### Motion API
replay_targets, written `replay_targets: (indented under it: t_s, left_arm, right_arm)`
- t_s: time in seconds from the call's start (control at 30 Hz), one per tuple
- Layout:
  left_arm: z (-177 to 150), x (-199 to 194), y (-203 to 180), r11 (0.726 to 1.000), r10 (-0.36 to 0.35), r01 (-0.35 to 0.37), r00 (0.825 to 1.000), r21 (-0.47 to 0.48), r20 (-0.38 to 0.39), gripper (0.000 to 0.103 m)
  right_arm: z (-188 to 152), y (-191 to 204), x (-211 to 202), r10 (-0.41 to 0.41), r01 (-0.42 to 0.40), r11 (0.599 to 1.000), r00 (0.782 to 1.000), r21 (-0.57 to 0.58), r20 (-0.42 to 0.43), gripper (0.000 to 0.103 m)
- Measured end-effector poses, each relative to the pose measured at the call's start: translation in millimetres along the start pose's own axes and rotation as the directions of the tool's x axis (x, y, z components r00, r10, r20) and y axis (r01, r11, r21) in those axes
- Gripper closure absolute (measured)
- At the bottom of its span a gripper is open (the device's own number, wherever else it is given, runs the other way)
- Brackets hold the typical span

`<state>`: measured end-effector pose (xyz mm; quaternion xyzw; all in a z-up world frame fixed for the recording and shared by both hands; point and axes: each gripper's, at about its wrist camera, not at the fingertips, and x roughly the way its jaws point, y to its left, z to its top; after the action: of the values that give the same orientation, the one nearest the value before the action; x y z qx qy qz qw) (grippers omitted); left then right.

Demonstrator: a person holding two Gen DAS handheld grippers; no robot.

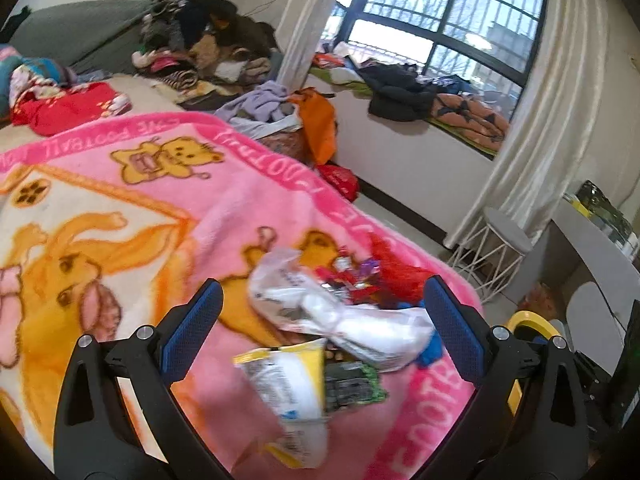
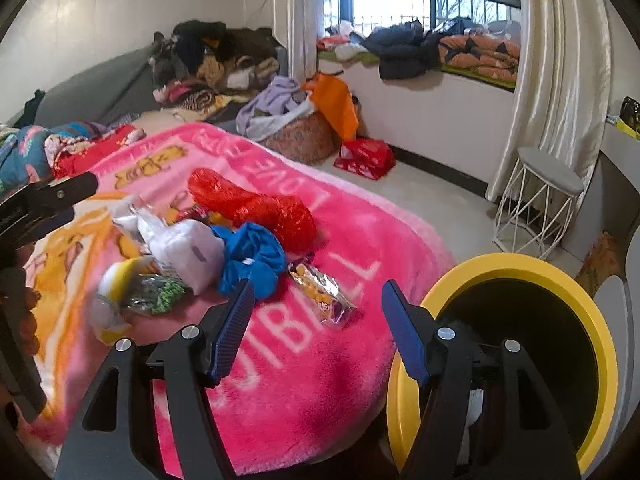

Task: Collect trash
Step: 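Grasp the silver snack wrapper with the right tool while the left tool grasps the white plastic bag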

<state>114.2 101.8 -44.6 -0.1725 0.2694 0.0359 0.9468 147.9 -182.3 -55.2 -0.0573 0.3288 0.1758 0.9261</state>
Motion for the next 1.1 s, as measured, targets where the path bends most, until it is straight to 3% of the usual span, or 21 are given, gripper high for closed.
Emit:
replay_targets:
  t_s: [0.23, 0.53, 0.7, 0.73, 0.83, 1.1]
  left_arm:
    - [-1, 18, 27, 0.999, 0.024, -0.026, 0.999, -0.043, -0.046, 0.011]
    - [10, 50, 43, 0.993, -0.017, 0.003, 0.992, -0.118, -0.122, 0.011]
    - [7, 64, 40, 0.991, -0.03, 0.007, 0.985, -0.135, -0.171, 0.03]
    - [6, 65, 39, 0.991, -0.025, 0.001, 0.983, -0.132, -0.18, 0.04]
    - [2, 66, 37, 0.992, -0.026, 0.002, 0.982, -0.125, -0.189, 0.06]
    - [-1, 48, 32, 0.994, -0.042, 0.026, 0.989, -0.11, -0.143, 0.077]
  right_arm:
    - [5, 2, 31, -0.021, 0.018, 0.999, 0.997, -0.034, -0.068, 0.039]
    - [9, 6, 75, -0.039, 0.023, 0.996, 0.979, -0.083, -0.199, 0.043]
    - [6, 9, 93, -0.043, 0.02, 0.995, 0.965, -0.094, -0.26, 0.067]
    - [6, 9, 96, -0.038, 0.015, 0.996, 0.962, -0.087, -0.27, 0.076]
    - [3, 10, 96, -0.009, -0.009, 0.998, 0.96, -0.063, -0.279, 0.087]
    - [-4, 3, 73, 0.058, -0.056, 0.998, 0.971, 0.019, -0.233, 0.091]
